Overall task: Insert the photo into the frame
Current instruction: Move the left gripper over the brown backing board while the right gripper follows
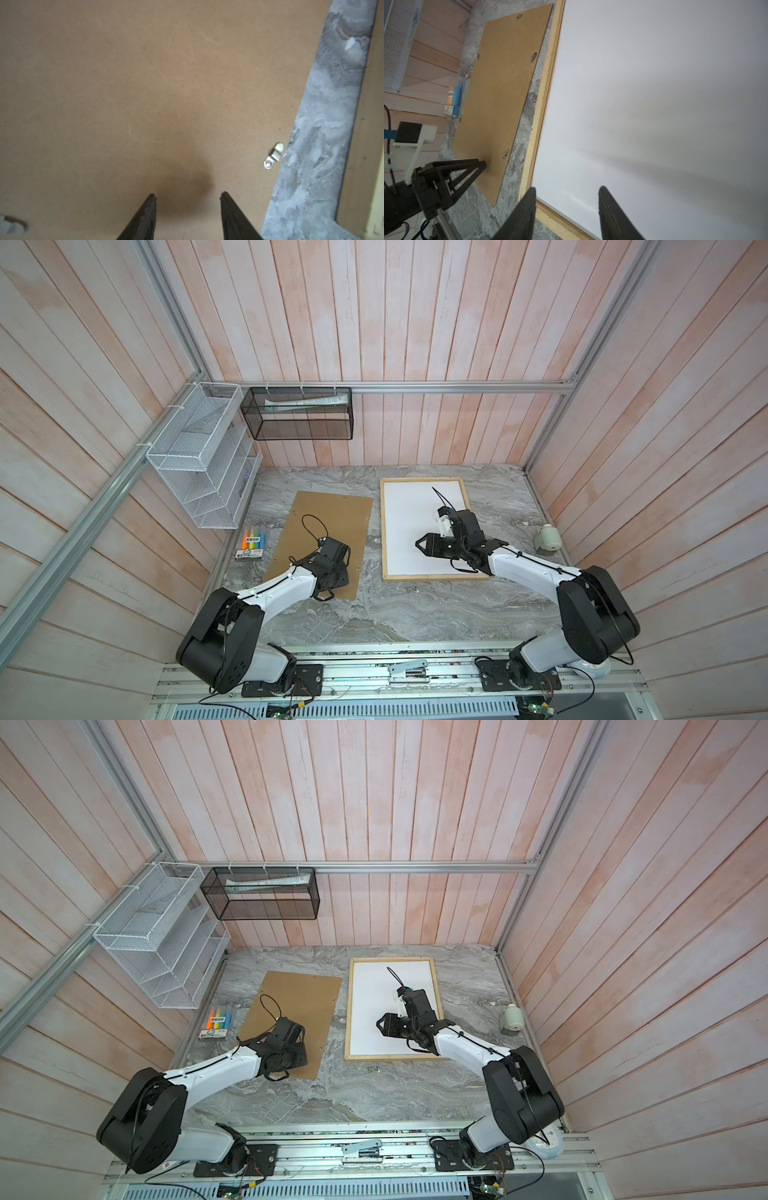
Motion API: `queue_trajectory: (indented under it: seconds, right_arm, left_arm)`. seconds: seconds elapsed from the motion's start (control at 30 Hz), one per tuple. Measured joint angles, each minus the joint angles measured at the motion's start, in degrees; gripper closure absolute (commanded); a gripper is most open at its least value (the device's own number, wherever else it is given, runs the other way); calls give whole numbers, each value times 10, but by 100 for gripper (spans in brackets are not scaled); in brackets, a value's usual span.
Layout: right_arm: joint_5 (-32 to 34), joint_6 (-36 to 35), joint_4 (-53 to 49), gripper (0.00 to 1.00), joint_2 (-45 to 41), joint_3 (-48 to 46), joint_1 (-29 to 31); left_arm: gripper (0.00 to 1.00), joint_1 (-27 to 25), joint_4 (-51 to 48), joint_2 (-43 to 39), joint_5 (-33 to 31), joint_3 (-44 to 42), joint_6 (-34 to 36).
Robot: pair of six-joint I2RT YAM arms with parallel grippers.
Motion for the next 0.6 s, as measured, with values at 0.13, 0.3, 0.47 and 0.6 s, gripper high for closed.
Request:
queue_trajectory:
  seconds: [0.13,0.3,0.47,0.6]
  right_arm:
    - [1,18,17,50,15,1,24]
    - [2,42,56,51,49,4,57]
    - [4,55,72,52,109,39,82]
    - [3,56,79,52,153,90,89]
  left_arm:
    - [48,0,23,0,3,-8,-6]
    - [48,0,81,4,7,-24,-19]
    - [48,0,151,19,12,-33,-33]
    - [48,0,190,52,16,-16,-36]
